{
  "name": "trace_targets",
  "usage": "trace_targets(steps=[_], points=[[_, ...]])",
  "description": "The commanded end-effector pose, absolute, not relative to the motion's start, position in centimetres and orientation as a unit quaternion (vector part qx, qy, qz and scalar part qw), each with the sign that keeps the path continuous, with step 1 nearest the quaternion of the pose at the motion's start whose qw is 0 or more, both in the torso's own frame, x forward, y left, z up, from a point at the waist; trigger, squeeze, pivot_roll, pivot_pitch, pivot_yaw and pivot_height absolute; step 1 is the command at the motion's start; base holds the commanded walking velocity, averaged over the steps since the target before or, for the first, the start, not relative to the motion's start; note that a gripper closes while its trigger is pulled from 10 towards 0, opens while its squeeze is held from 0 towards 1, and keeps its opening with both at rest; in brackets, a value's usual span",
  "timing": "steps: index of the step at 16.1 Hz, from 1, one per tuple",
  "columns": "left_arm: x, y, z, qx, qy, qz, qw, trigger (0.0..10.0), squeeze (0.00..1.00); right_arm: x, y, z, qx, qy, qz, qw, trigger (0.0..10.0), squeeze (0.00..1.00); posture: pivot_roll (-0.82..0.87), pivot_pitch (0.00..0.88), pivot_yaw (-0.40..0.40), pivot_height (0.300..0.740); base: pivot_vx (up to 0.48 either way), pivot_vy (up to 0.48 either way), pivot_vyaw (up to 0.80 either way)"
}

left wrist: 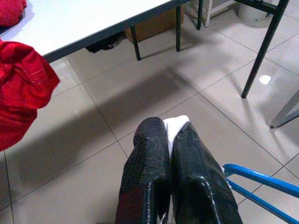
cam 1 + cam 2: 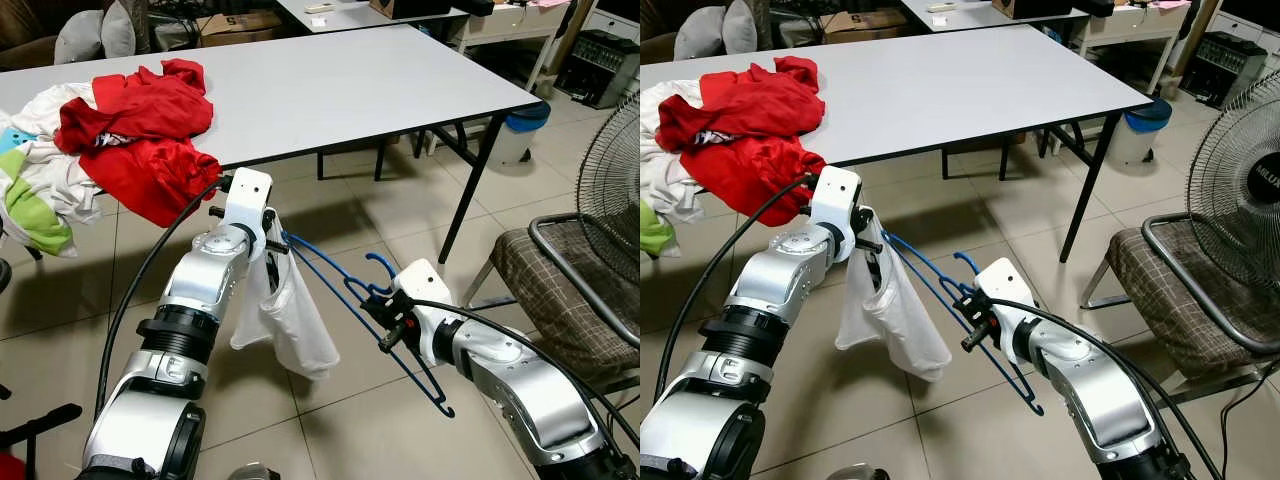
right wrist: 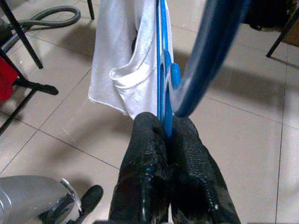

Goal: Hang hanger

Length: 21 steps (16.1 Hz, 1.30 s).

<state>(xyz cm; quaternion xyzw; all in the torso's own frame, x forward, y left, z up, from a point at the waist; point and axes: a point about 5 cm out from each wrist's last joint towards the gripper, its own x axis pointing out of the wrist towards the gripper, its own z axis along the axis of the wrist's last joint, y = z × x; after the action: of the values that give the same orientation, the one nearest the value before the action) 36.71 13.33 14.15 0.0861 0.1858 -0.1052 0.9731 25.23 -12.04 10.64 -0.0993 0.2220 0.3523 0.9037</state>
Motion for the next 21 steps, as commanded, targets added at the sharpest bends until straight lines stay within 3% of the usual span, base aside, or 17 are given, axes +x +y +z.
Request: trace_targets(steps=[1, 12, 21], points=[[37.1, 13.0, 15.8, 0.088, 0.159, -0.111, 0.977, 10.0, 0.0, 25.4, -11.9, 11.1, -0.101, 0.212, 0.355, 0.905, 10.0, 0.0, -0.04, 0.0, 0.056, 0.74, 0.0, 0.0, 0.0], [36.5, 11.9, 16.3, 0.087, 0.156, -0.164, 0.97, 10.0, 0.0, 26.0, -12.2, 10.6, -0.11, 0.223, 0.342, 0.906, 10.0, 0.0, -0.04, 0.0, 0.056, 0.74, 0.0, 0.0, 0.0], [35.2, 11.5, 17.6, 0.103, 0.149, -0.215, 0.96, 10.0, 0.0, 24.9, -14.6, 6.8, -0.062, 0.358, 0.268, 0.892, 10.0, 0.0, -0.04, 0.0, 0.046, 0.74, 0.0, 0.0, 0.0]])
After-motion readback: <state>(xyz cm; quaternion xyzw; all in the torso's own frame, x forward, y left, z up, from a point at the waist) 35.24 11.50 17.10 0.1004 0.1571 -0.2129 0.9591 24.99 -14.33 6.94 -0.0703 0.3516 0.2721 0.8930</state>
